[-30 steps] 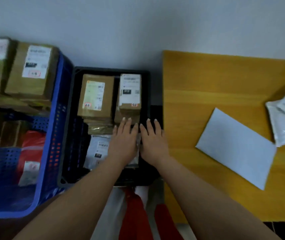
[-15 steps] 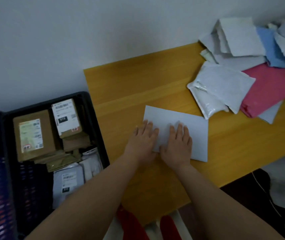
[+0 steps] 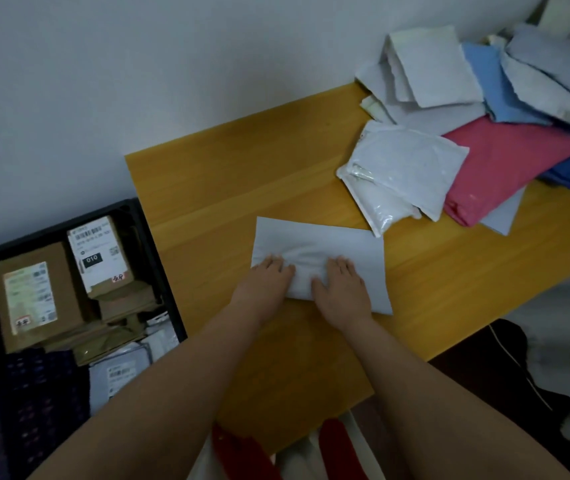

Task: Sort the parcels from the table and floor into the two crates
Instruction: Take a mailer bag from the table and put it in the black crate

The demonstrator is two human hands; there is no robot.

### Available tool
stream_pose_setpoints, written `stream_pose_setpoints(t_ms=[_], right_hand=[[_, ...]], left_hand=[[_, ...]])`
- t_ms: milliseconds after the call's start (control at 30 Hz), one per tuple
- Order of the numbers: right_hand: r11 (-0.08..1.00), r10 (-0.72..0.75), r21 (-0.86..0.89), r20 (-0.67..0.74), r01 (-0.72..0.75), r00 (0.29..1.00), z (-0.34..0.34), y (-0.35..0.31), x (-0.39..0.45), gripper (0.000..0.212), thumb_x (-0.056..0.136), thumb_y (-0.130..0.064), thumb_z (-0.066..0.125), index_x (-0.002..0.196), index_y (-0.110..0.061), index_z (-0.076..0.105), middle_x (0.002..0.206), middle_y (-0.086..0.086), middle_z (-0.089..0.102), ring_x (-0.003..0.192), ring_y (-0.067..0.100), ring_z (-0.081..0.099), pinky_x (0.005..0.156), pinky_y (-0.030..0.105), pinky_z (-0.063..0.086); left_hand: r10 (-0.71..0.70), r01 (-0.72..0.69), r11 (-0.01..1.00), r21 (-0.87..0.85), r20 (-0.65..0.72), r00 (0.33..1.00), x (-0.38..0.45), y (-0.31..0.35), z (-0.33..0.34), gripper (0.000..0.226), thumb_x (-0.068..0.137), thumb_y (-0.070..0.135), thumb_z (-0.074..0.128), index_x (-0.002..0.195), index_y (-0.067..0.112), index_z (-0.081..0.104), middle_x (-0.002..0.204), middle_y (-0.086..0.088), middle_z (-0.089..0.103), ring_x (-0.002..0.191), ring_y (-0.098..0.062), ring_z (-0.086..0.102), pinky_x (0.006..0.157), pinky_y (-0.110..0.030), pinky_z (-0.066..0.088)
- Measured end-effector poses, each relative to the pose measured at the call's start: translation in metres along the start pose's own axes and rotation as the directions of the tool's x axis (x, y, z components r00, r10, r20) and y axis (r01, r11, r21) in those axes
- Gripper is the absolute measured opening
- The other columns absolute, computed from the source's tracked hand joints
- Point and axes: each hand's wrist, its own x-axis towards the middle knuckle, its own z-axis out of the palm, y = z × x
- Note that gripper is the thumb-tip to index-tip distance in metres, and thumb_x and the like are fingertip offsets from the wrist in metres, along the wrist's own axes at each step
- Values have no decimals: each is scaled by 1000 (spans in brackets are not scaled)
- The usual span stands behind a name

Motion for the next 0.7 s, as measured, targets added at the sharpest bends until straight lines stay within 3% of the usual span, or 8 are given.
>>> stream_pose_setpoints(t_ms=[100,200,333,467,600,700], right_hand=[[998,-17,56,-118,23,993,-15,-10,-1,57,104,-38,27,151,-6,24,160,13,19,149,24,12,120,39,13],[999,-23,18,-210,27,978,-36,-28,4,58,104,-40,20,151,-6,24,159,14,20,149,25,12,121,41,11],[997,-29,51,-389,53,921,-68,-57,13,61,104,-43,19,152,-6,20,160,15,16,149,26,8,121,40,4],[917,-5,325,-572,232,820,-83,-83,12,60,104,-34,33,151,-1,18,159,19,17,148,29,13,120,35,9],[858,-6,449,-475,248,880,-70,-102,6,65,103,-39,34,151,-1,16,158,16,22,145,28,21,117,34,17],[801,-8,561,-335,207,942,-55,-110,1,63,102,-43,34,148,-1,23,149,13,37,134,25,37,104,35,33]], left_hand=[[-36,33,992,-119,-21,999,-14,-13,-27,34,98,7,36,132,10,35,132,-14,45,109,-32,52,82,-42,46],[-83,72,991,-115,-93,992,-34,-35,-50,23,96,3,37,117,11,38,115,-12,47,78,-23,41,64,-34,35],[-230,158,956,-246,-297,927,-54,-66,-79,11,101,8,37,109,12,45,108,-7,47,76,-22,41,63,-33,35],[-349,122,899,-420,-521,779,-64,-90,-96,10,104,21,38,105,15,46,84,-4,54,63,-16,47,50,-33,37],[-502,-34,707,-706,-535,679,-71,-96,-99,15,103,21,41,108,12,51,80,4,54,69,-12,53,53,-27,44],[-516,-102,633,-768,-516,683,-74,-95,-94,16,103,22,42,109,12,53,86,3,56,74,-9,54,55,-22,43]])
